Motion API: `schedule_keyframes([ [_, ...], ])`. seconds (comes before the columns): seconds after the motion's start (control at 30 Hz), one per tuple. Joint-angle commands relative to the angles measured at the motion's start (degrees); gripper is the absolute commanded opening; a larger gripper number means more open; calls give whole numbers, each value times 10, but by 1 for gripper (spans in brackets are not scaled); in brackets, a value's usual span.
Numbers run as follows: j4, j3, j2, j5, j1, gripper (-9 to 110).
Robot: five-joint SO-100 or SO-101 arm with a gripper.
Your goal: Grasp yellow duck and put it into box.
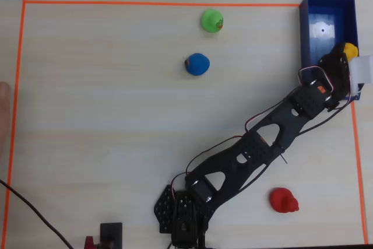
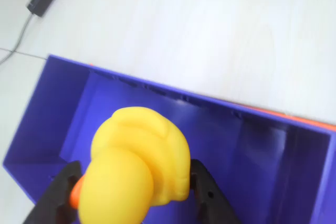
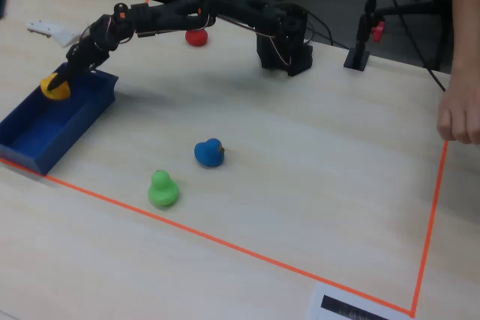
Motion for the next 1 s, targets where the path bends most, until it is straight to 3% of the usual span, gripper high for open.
schedule_keyframes([
  [0.0, 31, -46, 51, 2, -5, 32],
  [0.3, 110, -99, 76, 56, -23, 40],
  [0.57, 145, -74, 198, 149, -36, 38],
  [0.77, 269, 41, 386, 113, -101, 35],
  [0.97, 294, 317, 649, 54, -219, 25],
])
